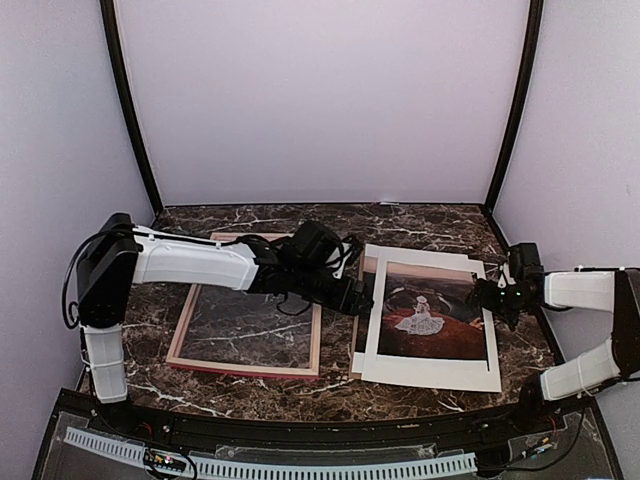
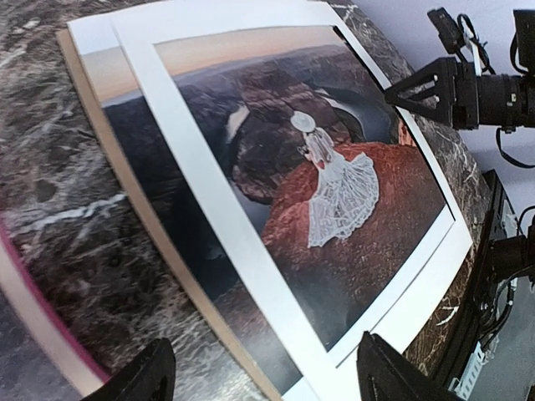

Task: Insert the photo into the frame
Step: Pick up the mat board from the photo.

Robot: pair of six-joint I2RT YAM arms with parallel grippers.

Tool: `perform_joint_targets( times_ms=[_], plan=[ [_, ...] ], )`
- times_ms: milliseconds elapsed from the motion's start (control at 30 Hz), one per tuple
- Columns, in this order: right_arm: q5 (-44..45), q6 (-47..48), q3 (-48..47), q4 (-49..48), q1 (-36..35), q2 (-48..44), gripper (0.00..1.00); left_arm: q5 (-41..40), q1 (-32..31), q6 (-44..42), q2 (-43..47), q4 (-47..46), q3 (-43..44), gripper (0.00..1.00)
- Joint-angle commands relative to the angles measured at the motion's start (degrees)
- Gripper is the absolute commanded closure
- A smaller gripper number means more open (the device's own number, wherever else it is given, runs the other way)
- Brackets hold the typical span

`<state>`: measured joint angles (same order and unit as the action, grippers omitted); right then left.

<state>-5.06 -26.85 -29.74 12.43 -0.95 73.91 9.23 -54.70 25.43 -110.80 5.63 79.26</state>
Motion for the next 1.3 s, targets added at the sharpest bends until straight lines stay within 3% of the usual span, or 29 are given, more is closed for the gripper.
perform_joint_targets(
  times_ms=[0, 267, 733, 1267],
  plan=[
    [-2.7, -0.8, 1.5, -1.5, 0.4, -0.2, 0.09, 2.7, -2.1, 0.8, -4.9, -0.4, 5.8, 0.22],
    [-3.0, -1.2, 2.1, -2.1, 0.4, 0.3, 0.13, 4.8, -3.3, 1.1, -12.3, -1.2, 11.0, 0.22],
    [-4.4, -1.4, 3.1, -3.0, 0.4, -0.2, 0.19, 4.4, -3.4, 3.6, -17.4, -1.0, 13.4, 0.24],
    [-12.8, 0.4, 2.7, -2.6, 3.0, -4.7, 0.43, 3.7, -3.4, 6.8, -17.8, -3.2, 9.6, 0.27]
  ],
)
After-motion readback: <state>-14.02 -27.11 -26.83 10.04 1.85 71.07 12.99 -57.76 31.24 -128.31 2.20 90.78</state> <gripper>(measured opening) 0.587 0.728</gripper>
